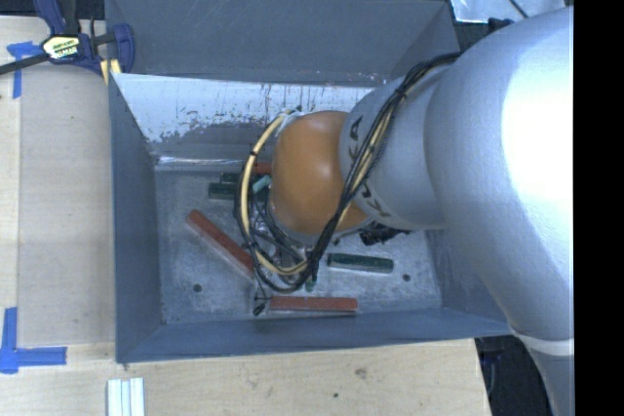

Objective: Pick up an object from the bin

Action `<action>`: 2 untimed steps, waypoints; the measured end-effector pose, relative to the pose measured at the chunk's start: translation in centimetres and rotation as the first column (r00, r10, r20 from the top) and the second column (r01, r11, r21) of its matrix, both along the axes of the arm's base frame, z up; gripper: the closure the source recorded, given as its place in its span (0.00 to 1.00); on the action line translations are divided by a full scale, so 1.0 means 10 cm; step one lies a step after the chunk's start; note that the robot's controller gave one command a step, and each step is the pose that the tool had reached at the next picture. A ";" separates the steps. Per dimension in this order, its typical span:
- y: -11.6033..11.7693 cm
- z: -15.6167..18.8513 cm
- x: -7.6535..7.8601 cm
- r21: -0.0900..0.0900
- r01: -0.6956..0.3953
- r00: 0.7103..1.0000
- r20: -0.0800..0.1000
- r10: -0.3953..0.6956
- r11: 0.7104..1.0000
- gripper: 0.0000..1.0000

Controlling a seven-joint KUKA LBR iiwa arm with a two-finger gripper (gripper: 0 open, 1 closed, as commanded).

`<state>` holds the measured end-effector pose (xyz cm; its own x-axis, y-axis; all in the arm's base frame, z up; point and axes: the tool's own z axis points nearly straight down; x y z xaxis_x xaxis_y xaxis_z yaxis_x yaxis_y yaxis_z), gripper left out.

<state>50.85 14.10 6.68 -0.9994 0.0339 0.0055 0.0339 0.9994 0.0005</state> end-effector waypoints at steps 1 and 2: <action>-0.02 0.06 0.05 0.001 0.004 1.000 0.015 -0.004 1.000 1.00; -0.28 0.05 -0.16 0.003 0.054 0.998 0.014 -0.054 0.999 1.00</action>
Offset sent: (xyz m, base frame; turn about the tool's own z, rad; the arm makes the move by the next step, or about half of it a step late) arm 0.0000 0.0000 0.0000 0.0000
